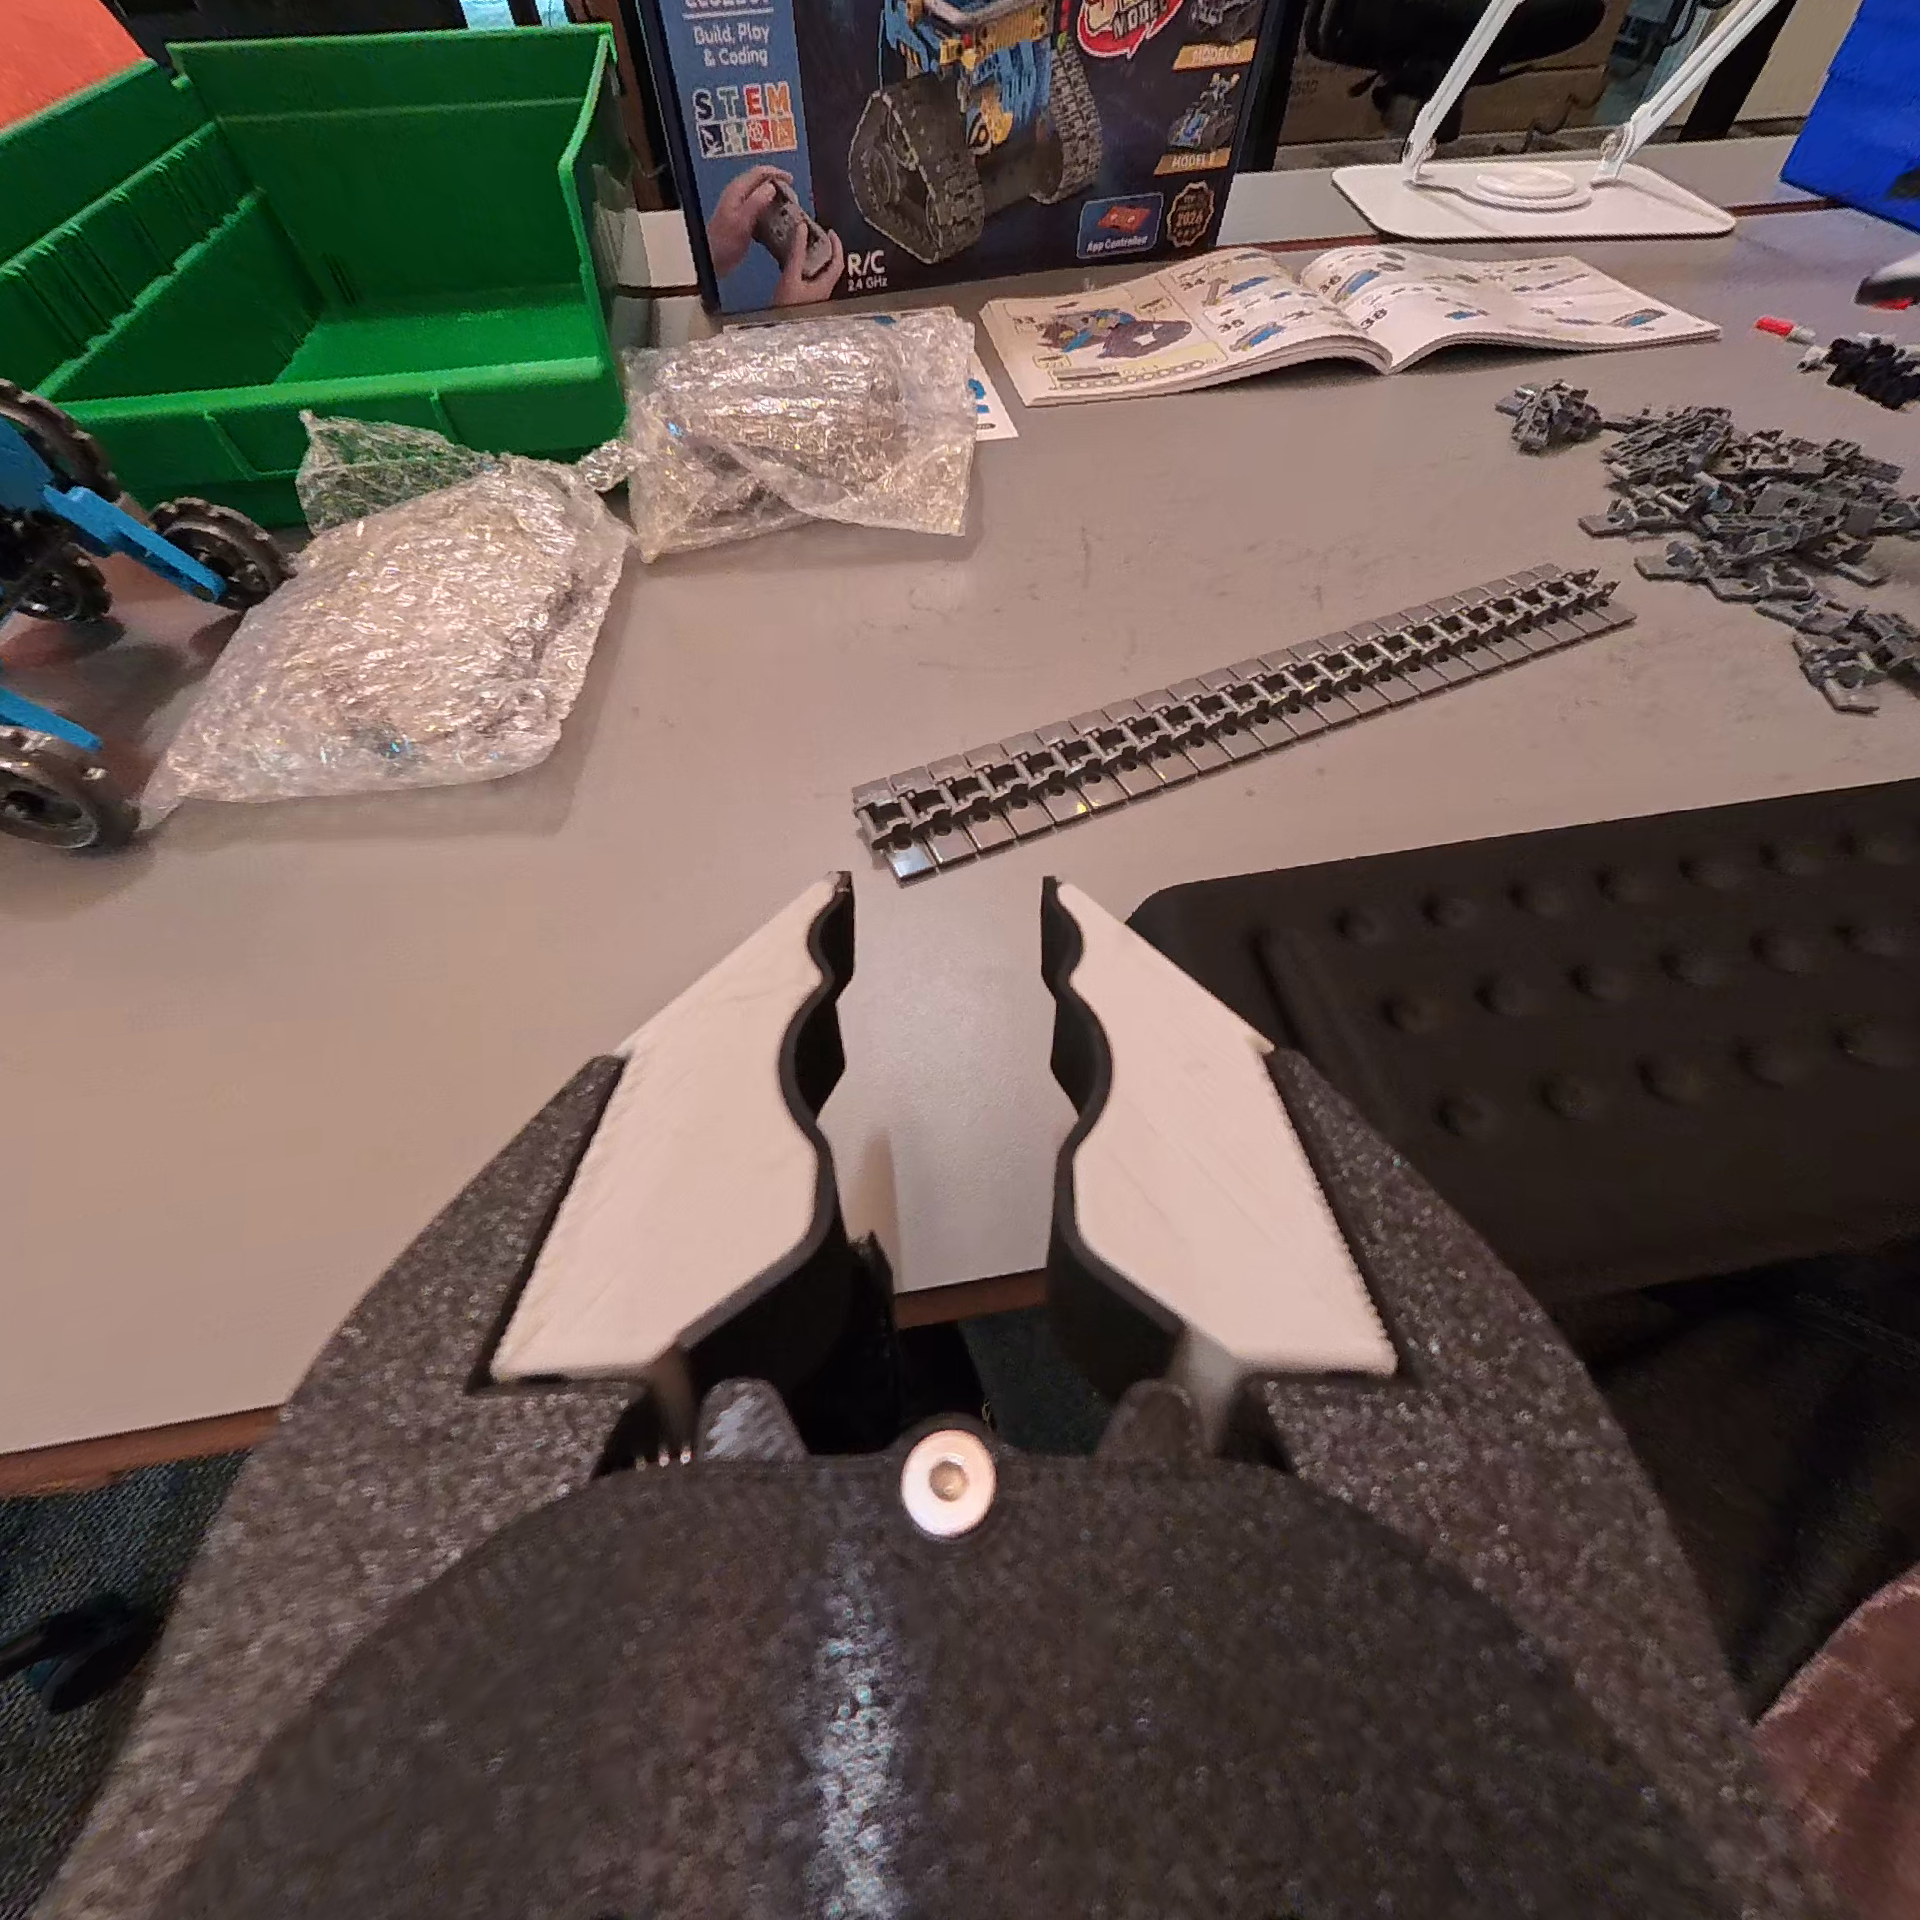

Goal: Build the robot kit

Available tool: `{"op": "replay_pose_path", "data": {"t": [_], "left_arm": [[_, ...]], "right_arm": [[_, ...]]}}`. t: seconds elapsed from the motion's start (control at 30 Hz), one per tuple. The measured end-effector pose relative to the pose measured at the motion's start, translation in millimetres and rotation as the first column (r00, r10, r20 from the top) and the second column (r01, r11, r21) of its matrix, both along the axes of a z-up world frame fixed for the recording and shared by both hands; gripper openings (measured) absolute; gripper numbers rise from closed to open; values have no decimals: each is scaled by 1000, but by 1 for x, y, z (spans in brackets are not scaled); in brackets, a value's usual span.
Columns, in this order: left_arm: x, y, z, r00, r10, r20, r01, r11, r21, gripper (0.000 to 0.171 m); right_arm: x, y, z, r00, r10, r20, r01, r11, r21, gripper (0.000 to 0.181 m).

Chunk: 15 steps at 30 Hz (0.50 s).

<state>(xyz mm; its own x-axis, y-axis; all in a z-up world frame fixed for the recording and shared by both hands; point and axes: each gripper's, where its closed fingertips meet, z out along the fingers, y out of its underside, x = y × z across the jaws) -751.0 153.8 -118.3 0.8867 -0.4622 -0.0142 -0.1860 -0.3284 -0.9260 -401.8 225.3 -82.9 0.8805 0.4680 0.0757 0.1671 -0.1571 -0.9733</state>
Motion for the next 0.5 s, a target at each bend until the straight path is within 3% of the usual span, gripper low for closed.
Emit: {"op": "replay_pose_path", "data": {"t": [0.07, 0.17, 0.23, 0.5], "left_arm": [[0, 0, 0, 1000, -1, 1, 1, 1000, -2, 36], [0, 0, -1, 1000, -2, -3, 2, 1000, -3, 36], [0, 0, -1, 1000, -3, -3, 3, 1000, -3, 36], [6, -2, 3, 999, -10, 43, 10, 1000, -18, 36]], "right_arm": [[4, 2, -7, 1000, -14, -14, 13, 998, -57, 77], [3, 0, -13, 999, -1, -34, -3, 991, -130, 63], [4, -1, -16, 999, -1, -38, -5, 988, -151, 63], [2, -8, -5, 1000, 15, -26, -17, 997, -79, 46]]}}
